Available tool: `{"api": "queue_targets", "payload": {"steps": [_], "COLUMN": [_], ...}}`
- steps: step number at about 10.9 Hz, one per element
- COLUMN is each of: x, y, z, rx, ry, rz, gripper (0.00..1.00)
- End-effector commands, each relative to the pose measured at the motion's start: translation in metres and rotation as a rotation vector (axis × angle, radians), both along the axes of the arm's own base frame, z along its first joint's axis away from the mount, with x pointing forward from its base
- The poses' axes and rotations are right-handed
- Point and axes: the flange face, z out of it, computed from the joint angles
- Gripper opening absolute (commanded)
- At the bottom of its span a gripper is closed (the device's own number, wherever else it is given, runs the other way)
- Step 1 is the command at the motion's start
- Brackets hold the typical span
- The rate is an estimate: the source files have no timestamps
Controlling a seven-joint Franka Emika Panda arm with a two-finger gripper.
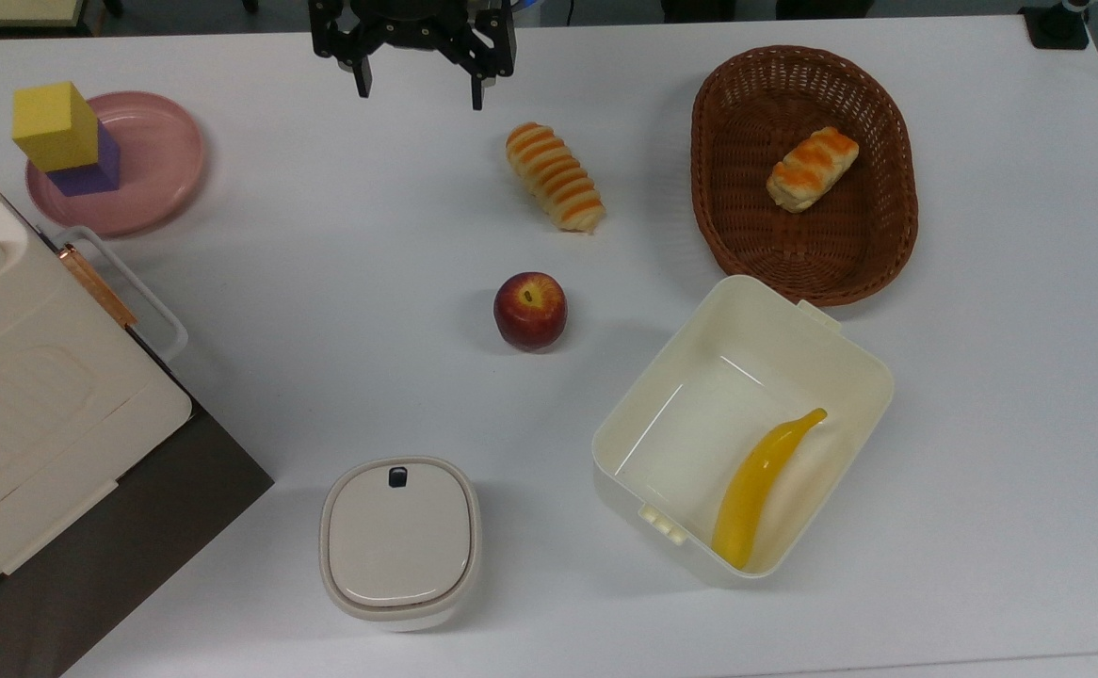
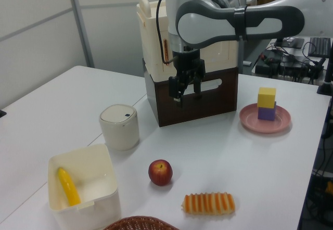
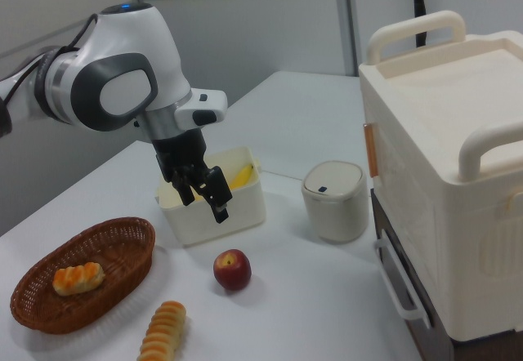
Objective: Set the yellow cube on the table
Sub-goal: 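Move the gripper across the table toward the pink plate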
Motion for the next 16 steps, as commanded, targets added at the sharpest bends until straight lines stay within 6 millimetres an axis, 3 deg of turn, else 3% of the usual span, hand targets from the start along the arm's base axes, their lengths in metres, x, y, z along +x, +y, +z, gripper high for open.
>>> {"api": "queue_targets", "payload": {"steps": [1,16], "x": [-0.009,-0.003], "y": [-0.002,0.007], "z": [0.009,-0.002], "rx": [-0.011,-0.010], "ry": [0.022,0.029], "rz": [0.003,0.023], "gripper": [1.00,1.00]}}
